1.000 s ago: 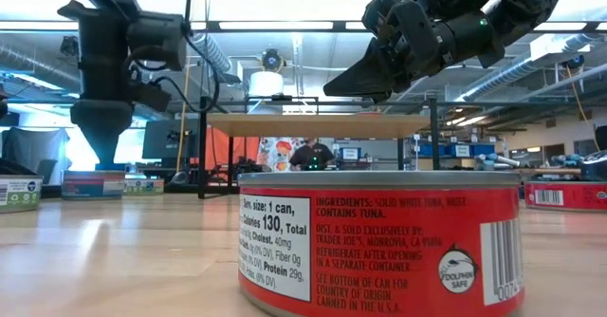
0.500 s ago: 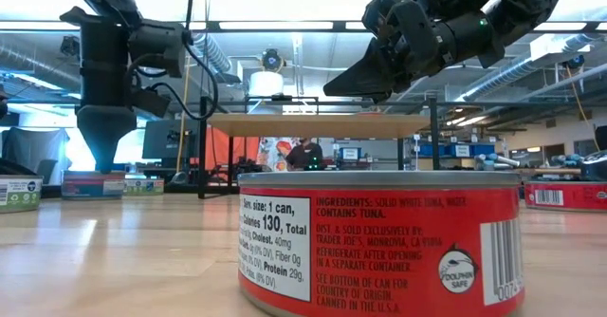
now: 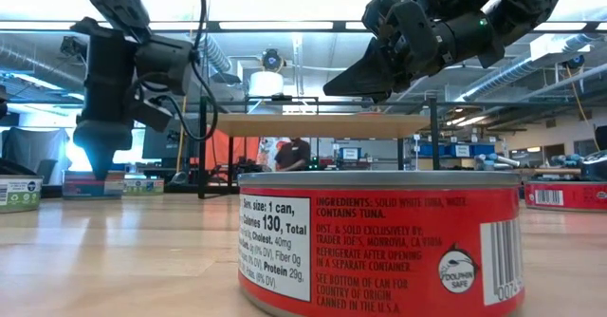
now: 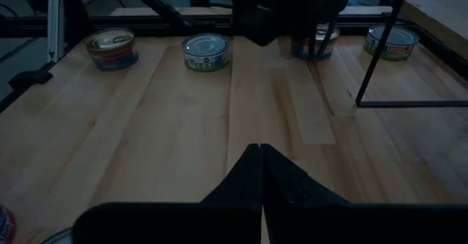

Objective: Stack canned seafood by type on shelf
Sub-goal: Put the blue pink tuna can on the shelf

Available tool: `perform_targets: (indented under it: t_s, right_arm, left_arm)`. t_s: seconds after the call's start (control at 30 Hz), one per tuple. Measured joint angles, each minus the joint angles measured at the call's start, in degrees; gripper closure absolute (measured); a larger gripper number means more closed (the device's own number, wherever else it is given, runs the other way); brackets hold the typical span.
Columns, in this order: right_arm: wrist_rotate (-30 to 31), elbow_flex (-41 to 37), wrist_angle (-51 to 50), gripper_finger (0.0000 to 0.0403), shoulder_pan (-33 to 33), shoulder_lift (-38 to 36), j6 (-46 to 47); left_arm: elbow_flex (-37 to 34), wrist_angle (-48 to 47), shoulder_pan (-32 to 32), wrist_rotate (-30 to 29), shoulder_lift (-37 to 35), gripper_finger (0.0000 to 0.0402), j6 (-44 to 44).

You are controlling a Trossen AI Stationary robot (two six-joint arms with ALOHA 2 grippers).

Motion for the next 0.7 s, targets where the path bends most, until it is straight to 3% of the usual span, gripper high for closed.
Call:
perform_targets:
  t_s: [0.2, 0.4, 0.7]
  right_arm:
    - [0.00, 0.00, 0.00, 0.0398, 0.00, 0.01, 0.00]
    - [0.00, 0.00, 0.00, 0.0398, 0.00, 0.01, -0.01]
    - [0.00, 0.00, -0.30, 0.0398, 0.00, 0.01, -0.01]
  left_arm:
    - [1.01, -1.09, -2.09, 1.29, 0.03, 0.0394, 0.38]
    - [4.18, -1.95, -5.22, 8.01, 0.15, 0.0397, 0.39]
    - [7.95, -2.12, -12.20, 13.39, 0.15, 0.0398, 0.29]
